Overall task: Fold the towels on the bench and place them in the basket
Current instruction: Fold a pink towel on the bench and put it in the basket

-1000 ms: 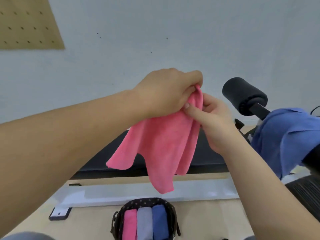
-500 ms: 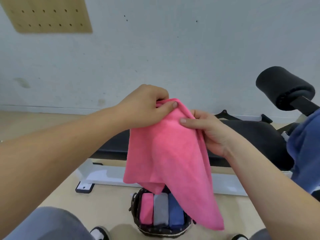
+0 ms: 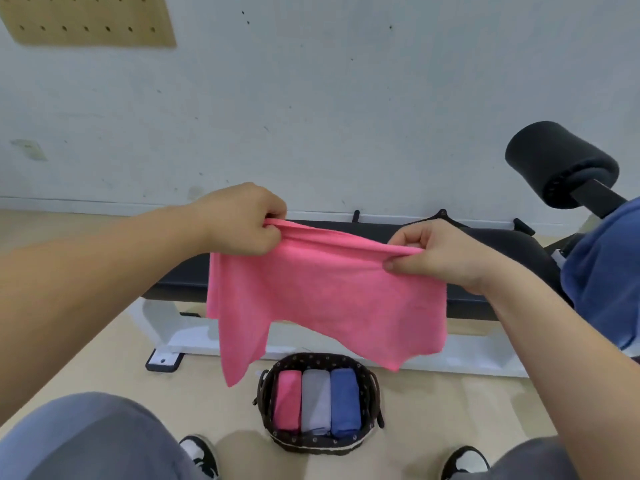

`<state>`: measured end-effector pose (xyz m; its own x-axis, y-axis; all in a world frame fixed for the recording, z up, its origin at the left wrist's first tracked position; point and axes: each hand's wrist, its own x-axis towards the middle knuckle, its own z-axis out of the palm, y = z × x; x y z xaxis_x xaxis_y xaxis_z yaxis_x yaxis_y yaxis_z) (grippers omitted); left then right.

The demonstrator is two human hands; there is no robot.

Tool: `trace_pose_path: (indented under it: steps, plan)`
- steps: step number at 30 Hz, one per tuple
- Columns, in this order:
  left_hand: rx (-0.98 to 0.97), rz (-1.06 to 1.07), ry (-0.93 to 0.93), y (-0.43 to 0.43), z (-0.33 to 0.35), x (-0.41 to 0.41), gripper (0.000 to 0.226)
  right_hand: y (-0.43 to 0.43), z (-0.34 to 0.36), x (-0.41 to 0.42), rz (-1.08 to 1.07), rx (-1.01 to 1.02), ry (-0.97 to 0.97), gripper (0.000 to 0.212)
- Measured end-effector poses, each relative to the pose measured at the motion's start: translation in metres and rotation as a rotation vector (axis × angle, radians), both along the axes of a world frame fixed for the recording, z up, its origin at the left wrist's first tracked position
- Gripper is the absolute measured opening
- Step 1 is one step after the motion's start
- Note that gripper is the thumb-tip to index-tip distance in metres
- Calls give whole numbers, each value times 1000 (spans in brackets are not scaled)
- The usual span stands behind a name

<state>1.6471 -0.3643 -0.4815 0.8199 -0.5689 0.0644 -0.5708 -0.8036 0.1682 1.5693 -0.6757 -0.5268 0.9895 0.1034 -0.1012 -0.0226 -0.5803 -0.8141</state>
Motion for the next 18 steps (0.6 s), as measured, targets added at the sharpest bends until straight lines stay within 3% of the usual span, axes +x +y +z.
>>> trace_pose_path:
  steps: [8, 11, 14, 18]
  plan:
    - [164, 270, 18, 19, -65, 32, 8, -48, -59, 9, -437, -457, -65, 31]
    - [208, 340, -26, 20, -83, 50, 9, -51, -63, 21, -598, -533, -154, 45]
    - [220, 438, -12, 27, -96, 77, 13, -57, -65, 40, -727, -496, -234, 50]
    - [154, 544, 24, 32, -116, 115, 32, -58, -81, 68, -858, -159, -132, 45]
